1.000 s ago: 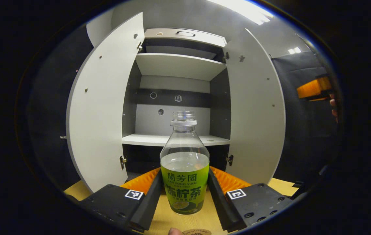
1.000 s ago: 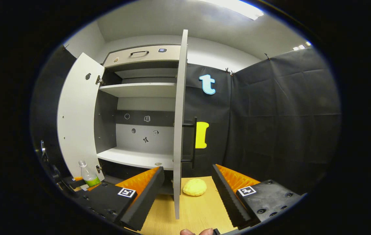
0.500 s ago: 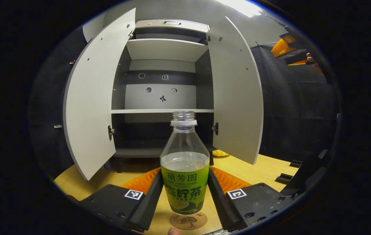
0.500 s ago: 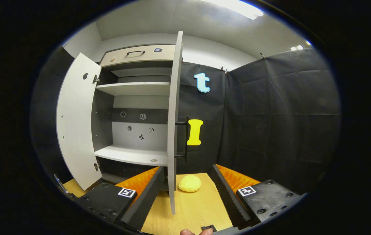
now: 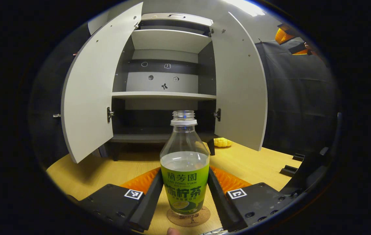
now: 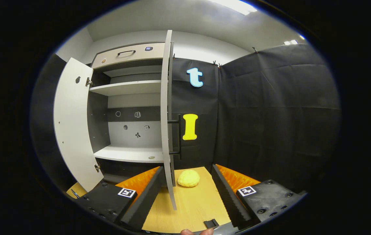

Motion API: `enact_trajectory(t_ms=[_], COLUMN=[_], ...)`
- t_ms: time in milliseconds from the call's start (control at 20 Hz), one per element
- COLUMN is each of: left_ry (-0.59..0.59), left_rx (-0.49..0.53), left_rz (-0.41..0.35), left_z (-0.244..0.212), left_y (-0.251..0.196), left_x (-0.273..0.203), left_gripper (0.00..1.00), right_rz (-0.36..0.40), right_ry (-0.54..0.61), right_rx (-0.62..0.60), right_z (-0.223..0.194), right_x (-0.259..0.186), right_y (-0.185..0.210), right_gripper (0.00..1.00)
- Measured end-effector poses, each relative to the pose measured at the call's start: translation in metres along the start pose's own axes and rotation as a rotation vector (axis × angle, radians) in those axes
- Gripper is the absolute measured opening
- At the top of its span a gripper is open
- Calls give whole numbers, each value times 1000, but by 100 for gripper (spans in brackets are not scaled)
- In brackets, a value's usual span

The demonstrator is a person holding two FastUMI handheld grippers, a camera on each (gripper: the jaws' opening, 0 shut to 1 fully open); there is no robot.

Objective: Grasp the bottle in the cabinet with the left hand and place it on the coaster, then close the right door with the right hand and the left door with the left hand.

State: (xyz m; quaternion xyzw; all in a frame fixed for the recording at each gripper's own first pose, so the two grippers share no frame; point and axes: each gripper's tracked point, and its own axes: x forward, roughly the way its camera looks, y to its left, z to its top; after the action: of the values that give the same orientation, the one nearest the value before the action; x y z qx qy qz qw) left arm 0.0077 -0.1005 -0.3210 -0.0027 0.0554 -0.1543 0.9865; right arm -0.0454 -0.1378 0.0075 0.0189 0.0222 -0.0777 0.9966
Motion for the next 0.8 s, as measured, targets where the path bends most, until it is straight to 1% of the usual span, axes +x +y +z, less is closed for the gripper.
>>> enact_trajectory(t_ms=[250, 450, 650, 750, 800], left_ry=[11, 14, 28, 61, 74], left_rx=[-17, -17, -15, -15, -18], left_rz=[12, 0, -2, 0, 0], left_z=[-15, -22, -24, -32, -34], left_y=[3, -1, -6, -6, -7], left_x=[1, -1, -1, 0, -1], left_gripper=[79, 79, 81, 81, 84], right_rz=[-13, -12, -12, -8, -6], right_ry=[19, 30, 33, 38, 41], right_rx=[-9, -8, -9, -12, -12], right_z=[-3, -6, -7, -9, -11], right_x=[-2, -1, 2, 3, 4], right_y=[2, 5, 7, 8, 9], right_gripper=[97, 97, 97, 97, 97])
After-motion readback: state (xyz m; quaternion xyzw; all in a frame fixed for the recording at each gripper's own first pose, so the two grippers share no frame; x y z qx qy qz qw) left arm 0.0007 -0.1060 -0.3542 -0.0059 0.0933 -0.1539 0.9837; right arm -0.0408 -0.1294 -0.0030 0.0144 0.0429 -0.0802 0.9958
